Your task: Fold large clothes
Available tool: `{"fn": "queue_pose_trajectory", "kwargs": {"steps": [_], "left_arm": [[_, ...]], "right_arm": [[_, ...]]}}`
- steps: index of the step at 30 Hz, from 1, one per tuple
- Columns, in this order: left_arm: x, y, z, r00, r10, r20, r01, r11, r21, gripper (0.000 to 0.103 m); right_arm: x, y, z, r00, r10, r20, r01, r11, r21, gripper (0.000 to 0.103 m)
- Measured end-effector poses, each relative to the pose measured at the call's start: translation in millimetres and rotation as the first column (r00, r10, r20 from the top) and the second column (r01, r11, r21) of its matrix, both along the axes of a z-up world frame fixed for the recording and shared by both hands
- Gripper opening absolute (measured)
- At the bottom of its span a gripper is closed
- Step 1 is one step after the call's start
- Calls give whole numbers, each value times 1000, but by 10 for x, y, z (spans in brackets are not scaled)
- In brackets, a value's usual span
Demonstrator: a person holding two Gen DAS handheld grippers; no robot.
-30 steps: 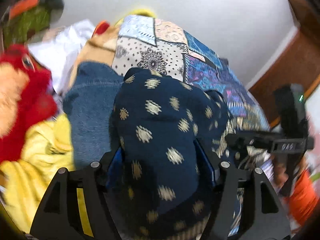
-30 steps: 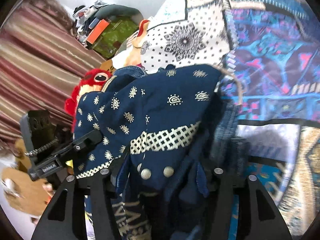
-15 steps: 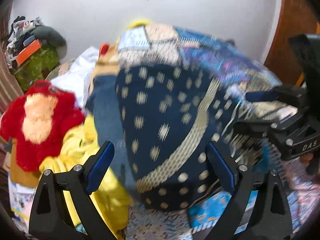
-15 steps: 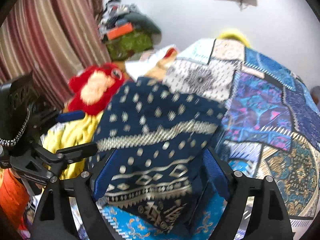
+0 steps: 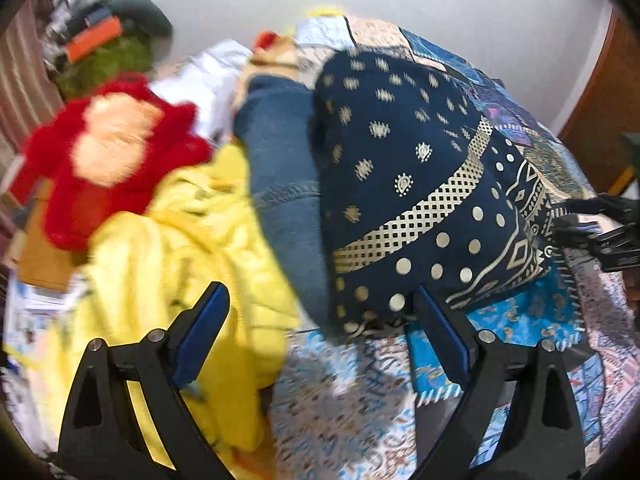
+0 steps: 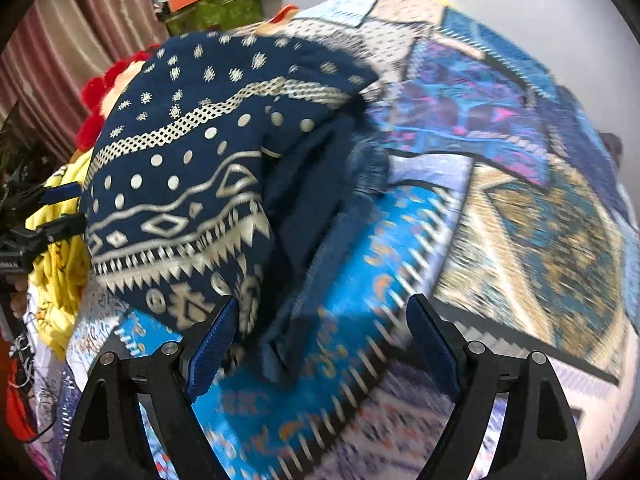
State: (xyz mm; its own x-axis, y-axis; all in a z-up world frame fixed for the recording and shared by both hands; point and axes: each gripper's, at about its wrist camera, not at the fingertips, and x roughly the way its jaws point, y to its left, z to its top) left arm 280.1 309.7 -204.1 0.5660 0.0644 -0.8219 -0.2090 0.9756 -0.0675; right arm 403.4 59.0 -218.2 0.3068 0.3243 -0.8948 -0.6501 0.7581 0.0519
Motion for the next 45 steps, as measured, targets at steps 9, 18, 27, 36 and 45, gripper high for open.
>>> {"fn": "queue_pose_trajectory", "kwargs": {"steps": [9, 18, 27, 36, 45], "left_arm": [[-695, -421, 1218, 964, 24, 265, -35, 999, 39, 92], [-1677, -1177, 2409, 799, -65, 598, -27, 989, 144, 93], [-2368, -1668, 2627, 695, -59, 716, -55, 989, 135, 93], [-2520, -1811, 2521, 698, -37, 715, -122, 978, 170, 93], [-2513, -1777, 2434, 706, -16, 708, -131, 980, 153, 94]], "right_arm": [[-795, -246, 1303, 975, -70, 211, 17, 969, 245, 84], [-1947, -522, 2544, 877, -190, 442, -63, 865, 498, 84], [-2932, -904, 2956, 778, -288, 558, -128, 797, 591, 84], [-3268, -985, 2902, 763, -301, 572, -116, 807, 579, 84], [-3223, -955, 2718, 762, -316, 566, -53, 840, 540, 97]]}}
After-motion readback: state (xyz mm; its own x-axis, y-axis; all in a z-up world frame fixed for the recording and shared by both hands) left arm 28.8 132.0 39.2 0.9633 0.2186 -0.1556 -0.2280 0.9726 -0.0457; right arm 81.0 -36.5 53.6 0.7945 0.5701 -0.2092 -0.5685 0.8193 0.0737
